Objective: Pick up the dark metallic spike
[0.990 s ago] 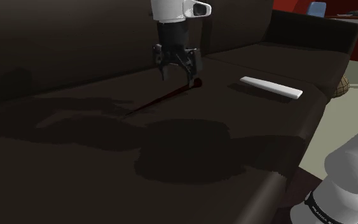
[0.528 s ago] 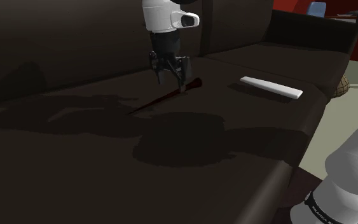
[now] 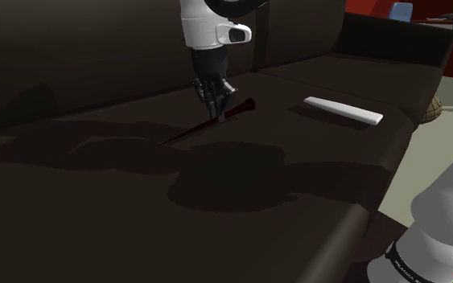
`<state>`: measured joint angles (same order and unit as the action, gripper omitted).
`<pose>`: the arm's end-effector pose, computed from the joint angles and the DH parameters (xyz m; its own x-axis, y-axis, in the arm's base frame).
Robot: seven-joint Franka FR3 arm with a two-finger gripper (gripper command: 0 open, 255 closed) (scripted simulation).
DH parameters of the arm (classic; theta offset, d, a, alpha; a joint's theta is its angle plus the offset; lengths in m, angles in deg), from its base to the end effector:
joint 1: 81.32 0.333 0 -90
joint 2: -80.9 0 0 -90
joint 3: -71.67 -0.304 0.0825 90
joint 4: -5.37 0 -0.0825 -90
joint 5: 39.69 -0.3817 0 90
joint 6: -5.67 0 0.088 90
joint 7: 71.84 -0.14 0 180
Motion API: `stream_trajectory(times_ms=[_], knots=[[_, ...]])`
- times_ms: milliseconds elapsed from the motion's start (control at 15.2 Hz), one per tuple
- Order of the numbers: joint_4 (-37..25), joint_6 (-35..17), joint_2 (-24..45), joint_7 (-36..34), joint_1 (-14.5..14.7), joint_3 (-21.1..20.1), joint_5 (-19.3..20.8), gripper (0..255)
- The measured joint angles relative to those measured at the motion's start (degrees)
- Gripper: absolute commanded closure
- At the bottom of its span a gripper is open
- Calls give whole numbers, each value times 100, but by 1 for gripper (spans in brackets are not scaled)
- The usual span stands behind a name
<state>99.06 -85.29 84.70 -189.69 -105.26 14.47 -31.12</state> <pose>0.4839 0.2788 0.5309 0.1054 -0.9870 0.1212 -0.9943 -0.1024 0.0303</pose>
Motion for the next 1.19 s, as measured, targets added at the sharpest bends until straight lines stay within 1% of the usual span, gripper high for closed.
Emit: stream_trajectory(times_ms=[330,462,1188], knots=[[7,-8,-7,0,-1,0,-5,255],[-90,87,3,3,6,-4,1,255],[-1225,1024,408,-151,272,-75,334,255]])
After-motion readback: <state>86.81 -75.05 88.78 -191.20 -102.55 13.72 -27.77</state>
